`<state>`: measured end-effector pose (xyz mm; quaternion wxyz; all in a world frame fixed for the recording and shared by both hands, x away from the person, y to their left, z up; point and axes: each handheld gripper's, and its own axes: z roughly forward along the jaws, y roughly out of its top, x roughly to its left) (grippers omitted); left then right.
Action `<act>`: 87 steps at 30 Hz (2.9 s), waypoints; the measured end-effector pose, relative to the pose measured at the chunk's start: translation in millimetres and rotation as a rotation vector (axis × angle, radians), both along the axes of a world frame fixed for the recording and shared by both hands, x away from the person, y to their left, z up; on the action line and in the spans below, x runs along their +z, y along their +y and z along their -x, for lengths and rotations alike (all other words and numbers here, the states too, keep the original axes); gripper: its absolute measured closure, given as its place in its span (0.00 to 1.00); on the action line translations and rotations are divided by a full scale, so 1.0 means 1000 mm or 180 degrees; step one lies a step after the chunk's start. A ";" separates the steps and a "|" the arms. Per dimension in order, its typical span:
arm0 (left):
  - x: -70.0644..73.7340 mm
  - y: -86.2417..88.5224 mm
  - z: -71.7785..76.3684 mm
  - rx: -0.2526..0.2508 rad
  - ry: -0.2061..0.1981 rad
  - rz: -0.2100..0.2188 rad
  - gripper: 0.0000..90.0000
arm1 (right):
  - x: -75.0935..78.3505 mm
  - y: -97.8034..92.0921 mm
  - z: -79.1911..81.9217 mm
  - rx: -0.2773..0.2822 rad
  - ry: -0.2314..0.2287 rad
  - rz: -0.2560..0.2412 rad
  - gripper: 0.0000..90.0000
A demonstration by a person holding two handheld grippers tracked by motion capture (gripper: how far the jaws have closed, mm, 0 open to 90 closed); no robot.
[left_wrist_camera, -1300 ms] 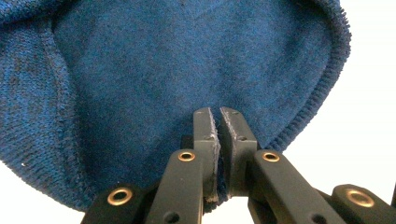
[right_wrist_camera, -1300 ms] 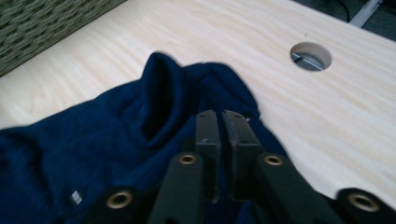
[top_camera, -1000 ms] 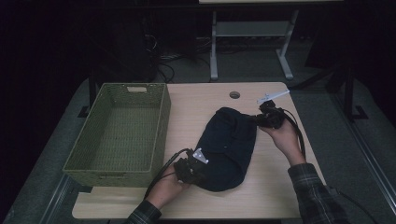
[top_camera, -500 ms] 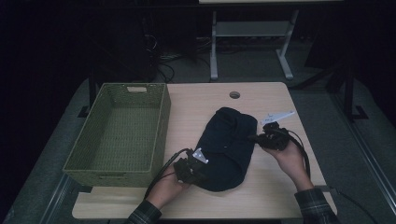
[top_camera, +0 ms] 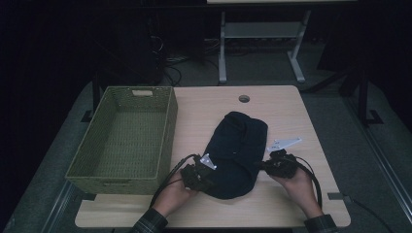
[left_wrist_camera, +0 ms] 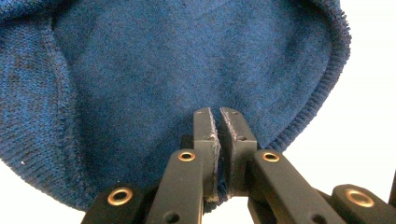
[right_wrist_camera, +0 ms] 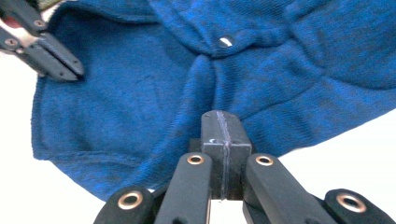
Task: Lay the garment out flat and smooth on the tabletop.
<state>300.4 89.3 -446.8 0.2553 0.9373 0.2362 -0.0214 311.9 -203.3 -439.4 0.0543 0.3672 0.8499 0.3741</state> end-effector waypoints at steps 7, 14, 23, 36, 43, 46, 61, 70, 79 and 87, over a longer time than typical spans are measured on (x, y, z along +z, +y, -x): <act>0.000 0.000 0.000 0.0001 -0.0005 0.0001 0.95 | -0.013 0.007 0.001 0.0012 0.0048 0.0136 1.00; 0.001 -0.001 0.000 0.0037 0.0035 0.0043 0.96 | -0.023 0.010 -0.004 -0.0011 0.0107 0.0250 1.00; 0.030 -0.007 -0.016 0.0172 -0.0139 0.0143 1.00 | -0.022 0.012 -0.002 -0.0005 0.0051 0.0325 1.00; 0.042 -0.016 -0.081 0.0630 -0.0321 0.0120 1.00 | -0.022 -0.003 0.000 -0.0080 0.0068 0.0342 1.00; 0.011 -0.024 -0.093 0.0603 -0.0145 -0.0093 1.00 | -0.022 -0.010 0.000 -0.0106 0.0076 0.0344 1.00; 0.003 -0.026 -0.093 0.0570 -0.0106 -0.0161 1.00 | -0.022 -0.010 -0.001 -0.0095 0.0077 0.0350 1.00; -0.001 -0.020 -0.061 0.0382 0.0000 -0.0001 1.00 | -0.021 -0.015 0.008 -0.0101 0.0084 0.0391 1.00; -0.001 -0.020 -0.040 0.0264 0.0014 0.0027 1.00 | -0.021 -0.018 0.021 -0.0048 0.0082 0.0374 1.00; -0.001 -0.021 -0.018 0.0180 0.0046 0.0075 1.00 | -0.021 -0.022 0.037 0.0014 0.0072 0.0367 1.00; 0.000 -0.020 -0.016 0.0146 0.0062 0.0092 1.00 | -0.019 -0.022 0.042 0.0045 0.0059 0.0379 1.00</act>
